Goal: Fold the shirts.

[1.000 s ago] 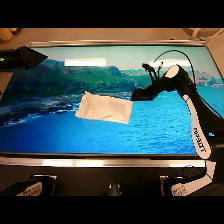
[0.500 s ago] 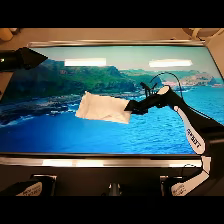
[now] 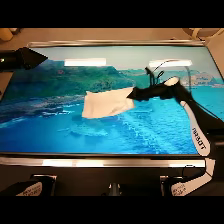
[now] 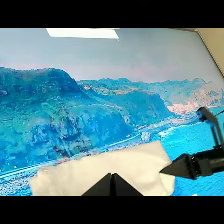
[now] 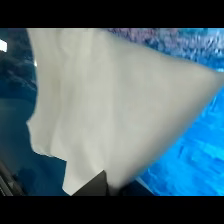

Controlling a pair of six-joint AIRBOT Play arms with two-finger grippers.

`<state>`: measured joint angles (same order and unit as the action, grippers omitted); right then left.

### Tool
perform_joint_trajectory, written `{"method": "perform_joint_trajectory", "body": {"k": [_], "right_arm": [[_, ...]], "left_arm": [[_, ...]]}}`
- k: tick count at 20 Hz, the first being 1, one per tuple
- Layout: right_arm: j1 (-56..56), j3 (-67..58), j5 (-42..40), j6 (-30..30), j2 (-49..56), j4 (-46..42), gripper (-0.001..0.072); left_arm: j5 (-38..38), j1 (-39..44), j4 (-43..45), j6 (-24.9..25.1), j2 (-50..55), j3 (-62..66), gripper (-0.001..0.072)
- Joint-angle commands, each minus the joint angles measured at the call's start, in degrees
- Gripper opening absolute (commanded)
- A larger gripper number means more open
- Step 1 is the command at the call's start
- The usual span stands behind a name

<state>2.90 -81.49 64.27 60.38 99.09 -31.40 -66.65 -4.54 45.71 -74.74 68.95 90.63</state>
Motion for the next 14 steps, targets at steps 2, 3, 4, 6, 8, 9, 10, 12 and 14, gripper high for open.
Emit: {"method": "perform_joint_trajectory", "body": {"k": [2,3,4,6,8,9,10,12,14], "right_arm": [[-11.4,-9.8,10.9,-1.5,-3.3,-1.2,0.0016],[-15.0,-11.1,12.8,-1.2,-3.7,-2.8,0.0016],[-18.6,-11.4,13.9,-0.4,-4.1,-4.1,0.0016],[-26.4,-11.4,16.3,-0.4,-5.1,-8.1,0.0017],[-34.2,-11.4,19.9,-0.4,-6.0,-14.4,0.0017],[-37.9,-11.3,21.6,-0.3,-6.3,-17.5,0.0017],[-41.0,-11.3,23.2,-0.3,-6.5,-20.9,0.0017],[-46.4,-11.3,27.2,-0.4,-6.8,-30.2,0.0016],[-49.8,-10.0,28.8,-0.4,-7.2,-39.7,0.0016]], "left_arm": [[0.0,0.0,0.0,0.0,0.1,-0.1,0.0022],[0.0,0.0,0.0,0.0,0.1,-0.1,0.0023],[0.0,0.0,0.0,0.0,0.1,-0.1,0.0023],[0.0,0.0,0.0,0.0,0.1,-0.1,0.0023],[0.0,0.0,0.0,0.0,0.1,-0.1,0.0023],[0.0,0.0,0.0,0.0,0.1,-0.1,0.0022],[0.0,0.1,0.0,-0.1,0.1,-0.1,0.0022],[-0.1,0.3,0.0,-0.2,0.1,-0.1,0.0023],[-0.1,0.9,0.0,-0.2,0.1,-0.1,0.0023]]}}
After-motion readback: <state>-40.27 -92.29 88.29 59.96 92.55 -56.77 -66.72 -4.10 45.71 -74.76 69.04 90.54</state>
